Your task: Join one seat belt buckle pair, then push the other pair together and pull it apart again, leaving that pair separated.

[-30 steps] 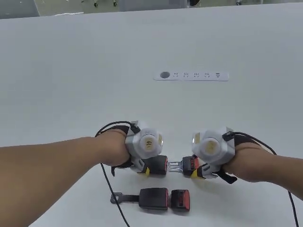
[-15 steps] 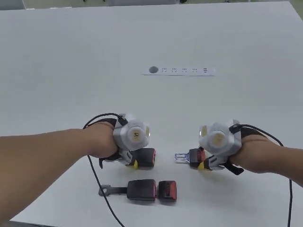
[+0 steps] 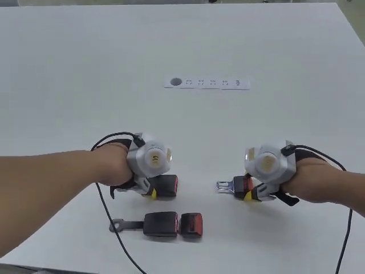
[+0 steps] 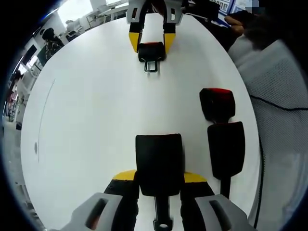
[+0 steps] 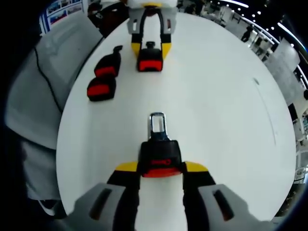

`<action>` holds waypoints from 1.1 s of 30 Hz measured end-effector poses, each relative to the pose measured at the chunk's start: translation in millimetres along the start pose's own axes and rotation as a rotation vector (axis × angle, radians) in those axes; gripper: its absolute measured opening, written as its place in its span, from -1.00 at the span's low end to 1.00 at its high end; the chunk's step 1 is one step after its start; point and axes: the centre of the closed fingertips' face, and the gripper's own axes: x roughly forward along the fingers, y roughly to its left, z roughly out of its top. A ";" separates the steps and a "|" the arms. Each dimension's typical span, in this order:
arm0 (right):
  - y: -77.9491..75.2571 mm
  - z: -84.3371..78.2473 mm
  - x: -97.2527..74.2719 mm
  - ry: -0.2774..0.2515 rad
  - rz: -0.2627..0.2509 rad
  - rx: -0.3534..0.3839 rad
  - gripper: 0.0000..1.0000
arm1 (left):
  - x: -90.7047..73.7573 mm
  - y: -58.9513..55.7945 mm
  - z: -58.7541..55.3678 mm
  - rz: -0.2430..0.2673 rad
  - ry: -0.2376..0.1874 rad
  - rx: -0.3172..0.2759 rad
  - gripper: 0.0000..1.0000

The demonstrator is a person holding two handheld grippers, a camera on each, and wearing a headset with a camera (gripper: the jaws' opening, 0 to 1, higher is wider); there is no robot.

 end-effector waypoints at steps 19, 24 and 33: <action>-7.0 -0.9 -0.8 -0.019 -0.049 -0.049 -0.06 | -1.0 2.2 -2.6 0.035 -0.007 -0.032 -0.31; -8.6 -2.2 -8.6 -0.061 -0.079 0.008 0.04 | -6.2 -3.7 -13.2 0.065 0.008 -0.017 -0.13; 9.0 11.4 -37.5 -0.187 -0.134 0.136 0.15 | -42.2 -20.8 -18.1 0.170 -0.127 -0.155 0.14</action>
